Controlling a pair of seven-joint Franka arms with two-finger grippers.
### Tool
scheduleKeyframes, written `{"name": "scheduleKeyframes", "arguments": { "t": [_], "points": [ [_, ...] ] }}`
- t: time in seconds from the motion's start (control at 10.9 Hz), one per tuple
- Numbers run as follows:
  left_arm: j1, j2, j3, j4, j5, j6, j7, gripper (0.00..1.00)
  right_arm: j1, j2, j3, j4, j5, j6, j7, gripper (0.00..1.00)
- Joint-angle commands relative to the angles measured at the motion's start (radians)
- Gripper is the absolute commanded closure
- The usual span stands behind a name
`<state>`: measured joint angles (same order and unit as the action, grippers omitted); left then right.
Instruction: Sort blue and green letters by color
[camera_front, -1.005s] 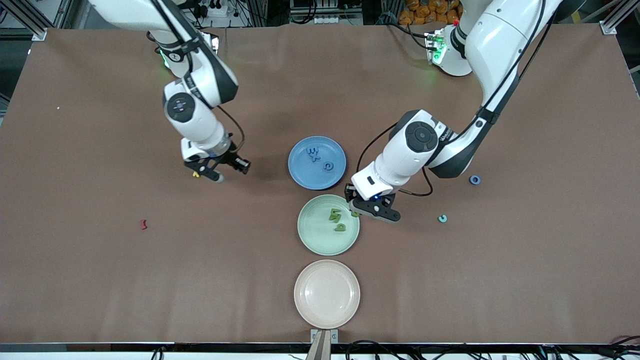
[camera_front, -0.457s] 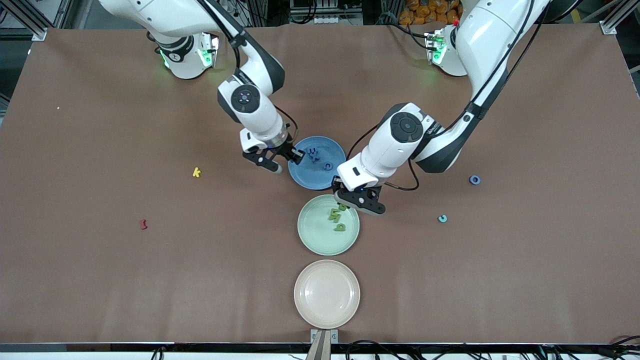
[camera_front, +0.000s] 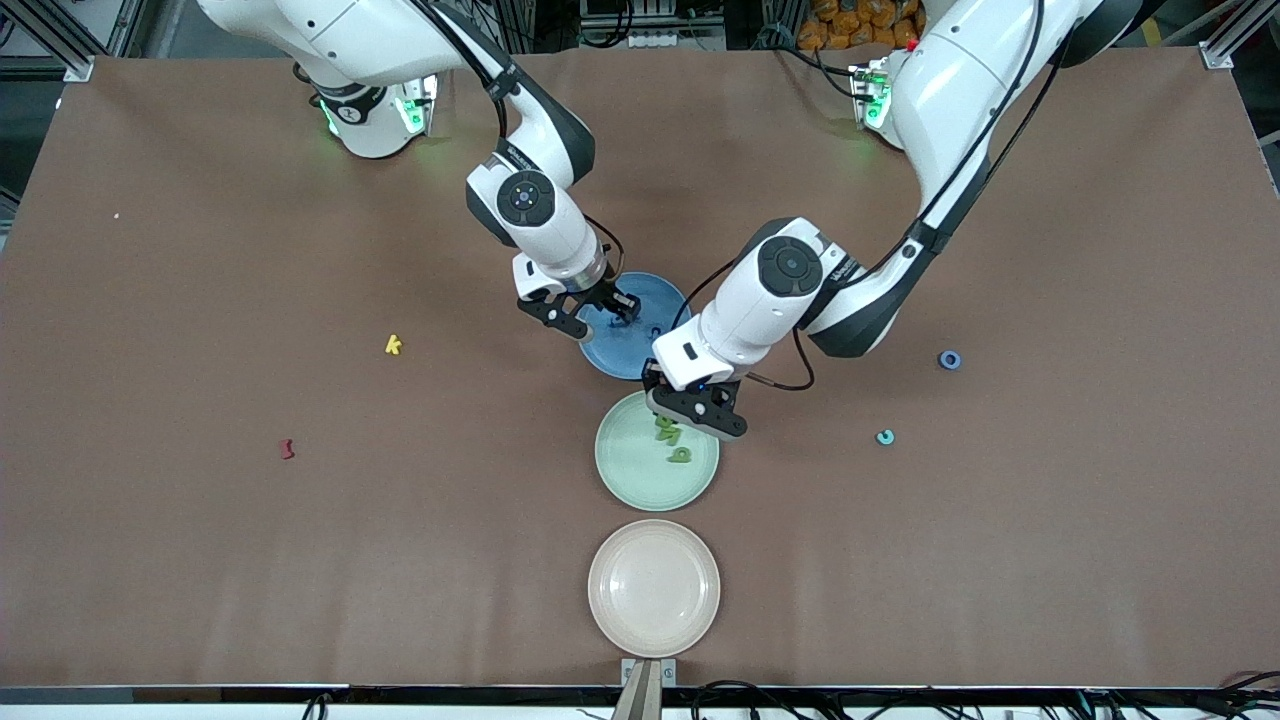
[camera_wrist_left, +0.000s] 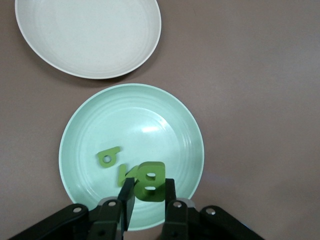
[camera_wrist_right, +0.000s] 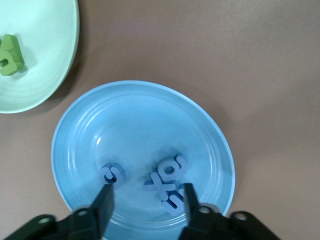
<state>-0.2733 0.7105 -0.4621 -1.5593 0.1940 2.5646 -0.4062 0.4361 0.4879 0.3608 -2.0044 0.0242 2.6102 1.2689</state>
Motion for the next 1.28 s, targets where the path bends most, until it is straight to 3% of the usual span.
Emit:
{"name": "scheduleKeyframes", "arguments": {
  "t": [0.0,0.18,0.37,0.46,0.55,1.01,1.19],
  "points": [
    [-0.153,0.093,0.165,0.083,-0.004,0.083,-0.011,1.00,-0.014,-0.001,0.007,0.018,0.014,-0.015,-0.002,0.00],
    [-0.196,0.116,0.209,0.084,-0.004,0.101,-0.013,1.00,-0.062,-0.046,0.007,-0.002,0.011,-0.086,-0.040,0.00],
    [-0.202,0.138,0.220,0.085,-0.002,0.104,-0.006,0.54,-0.138,-0.103,0.007,-0.025,0.011,-0.160,-0.130,0.00],
    [-0.211,0.139,0.230,0.085,-0.001,0.109,-0.003,0.16,-0.195,-0.133,0.007,-0.046,0.011,-0.197,-0.205,0.00],
    [-0.219,0.136,0.232,0.082,0.001,0.112,-0.003,0.00,-0.261,-0.168,0.007,-0.072,0.011,-0.234,-0.312,0.00],
    [-0.216,0.119,0.234,0.079,0.021,0.111,-0.002,0.00,-0.592,-0.239,-0.002,-0.093,0.002,-0.334,-0.736,0.00],
    [-0.204,0.110,0.235,0.079,0.065,0.108,0.010,0.00,-0.619,-0.241,-0.070,-0.079,-0.047,-0.334,-0.825,0.00]
  ]
}}
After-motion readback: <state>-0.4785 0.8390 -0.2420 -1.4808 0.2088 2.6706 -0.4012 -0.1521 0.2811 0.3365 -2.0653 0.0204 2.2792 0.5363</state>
